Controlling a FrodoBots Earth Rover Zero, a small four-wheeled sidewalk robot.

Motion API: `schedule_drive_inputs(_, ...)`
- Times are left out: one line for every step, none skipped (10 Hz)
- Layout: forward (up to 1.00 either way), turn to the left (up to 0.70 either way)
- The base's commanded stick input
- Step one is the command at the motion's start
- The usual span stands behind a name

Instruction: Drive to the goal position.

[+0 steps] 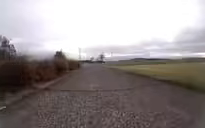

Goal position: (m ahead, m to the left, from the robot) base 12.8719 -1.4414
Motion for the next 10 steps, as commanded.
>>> schedule_drive_inputs(1.0,0.0)
schedule_drive_inputs(1.0,0.0)
schedule_drive_inputs(1.0,0.0)
schedule_drive_inputs(1.0,0.0)
schedule_drive_inputs(1.0,0.0)
schedule_drive_inputs(1.0,0.0)
schedule_drive_inputs(1.0,0.0)
schedule_drive_inputs(1.0,0.0)
schedule_drive_inputs(1.0,0.0)
schedule_drive_inputs(1.0,0.0)
